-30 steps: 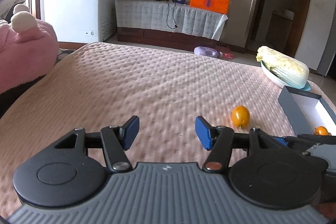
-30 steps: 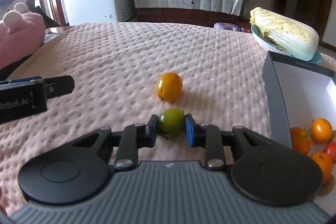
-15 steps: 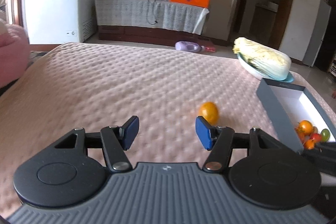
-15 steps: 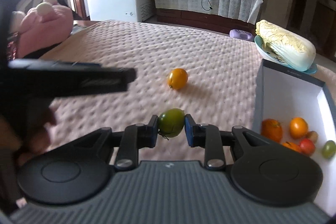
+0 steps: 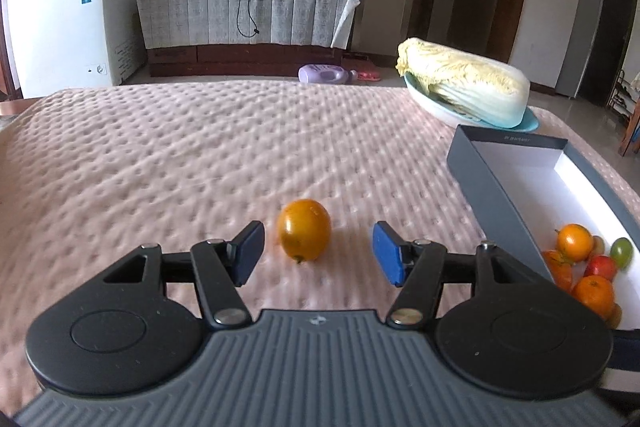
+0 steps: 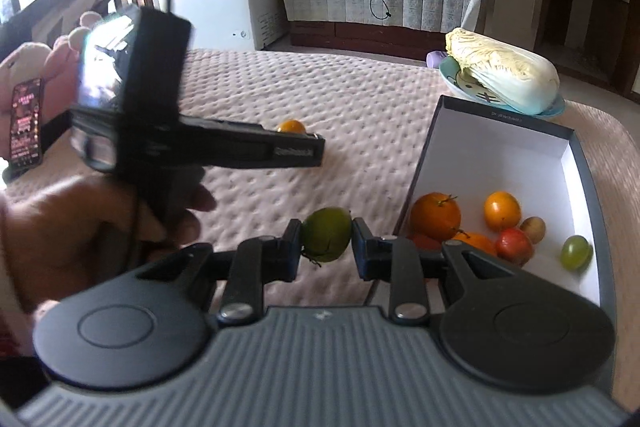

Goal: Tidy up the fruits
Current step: 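Close the left tool around the yellow tomato on the quilt, then carry the yellow and green tomatoes over the grey box with both tools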

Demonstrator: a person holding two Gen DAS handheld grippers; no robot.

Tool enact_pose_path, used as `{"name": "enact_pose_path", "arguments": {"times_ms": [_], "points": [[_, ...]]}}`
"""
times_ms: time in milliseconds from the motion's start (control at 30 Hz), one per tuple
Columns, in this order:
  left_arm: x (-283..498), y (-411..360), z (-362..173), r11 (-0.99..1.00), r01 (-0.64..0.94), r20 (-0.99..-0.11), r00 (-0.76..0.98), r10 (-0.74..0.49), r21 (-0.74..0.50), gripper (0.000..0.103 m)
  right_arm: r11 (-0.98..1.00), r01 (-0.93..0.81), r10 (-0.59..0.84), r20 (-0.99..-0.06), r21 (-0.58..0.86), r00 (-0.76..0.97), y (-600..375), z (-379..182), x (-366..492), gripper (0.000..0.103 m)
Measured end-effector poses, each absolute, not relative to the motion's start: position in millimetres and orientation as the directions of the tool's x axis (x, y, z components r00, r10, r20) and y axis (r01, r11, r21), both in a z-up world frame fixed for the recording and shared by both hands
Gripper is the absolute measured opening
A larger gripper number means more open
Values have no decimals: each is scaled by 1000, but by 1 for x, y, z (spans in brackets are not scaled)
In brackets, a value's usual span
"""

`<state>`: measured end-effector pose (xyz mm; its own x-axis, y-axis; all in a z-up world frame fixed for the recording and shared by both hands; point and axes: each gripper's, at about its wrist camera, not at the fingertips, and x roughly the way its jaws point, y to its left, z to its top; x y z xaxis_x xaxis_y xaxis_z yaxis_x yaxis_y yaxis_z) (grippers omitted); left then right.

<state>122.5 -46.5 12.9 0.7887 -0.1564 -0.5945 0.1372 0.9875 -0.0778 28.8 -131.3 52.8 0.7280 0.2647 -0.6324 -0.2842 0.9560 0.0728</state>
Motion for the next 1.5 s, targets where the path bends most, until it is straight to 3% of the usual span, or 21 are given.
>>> {"name": "enact_pose_path", "arguments": {"times_ms": [467,700,1100,1500], "points": [[144,-34,4,984,89,-606,778,-167,-156,63,945,-308,308,-610,109,730,-134,62,24,29],[141,-35,4,988,76,-612,778,-141,-131,36,946,-308,302,-621,101,724,-131,59,26,29],[124,-27,10,994,74,-601,792,-105,-76,36,942,-324,302,-638,85,708,-108,49,38,29],[60,13,52,997,31,-544,836,-64,-70,36,947,-304,300,-625,104,721,-103,51,37,29]]}}
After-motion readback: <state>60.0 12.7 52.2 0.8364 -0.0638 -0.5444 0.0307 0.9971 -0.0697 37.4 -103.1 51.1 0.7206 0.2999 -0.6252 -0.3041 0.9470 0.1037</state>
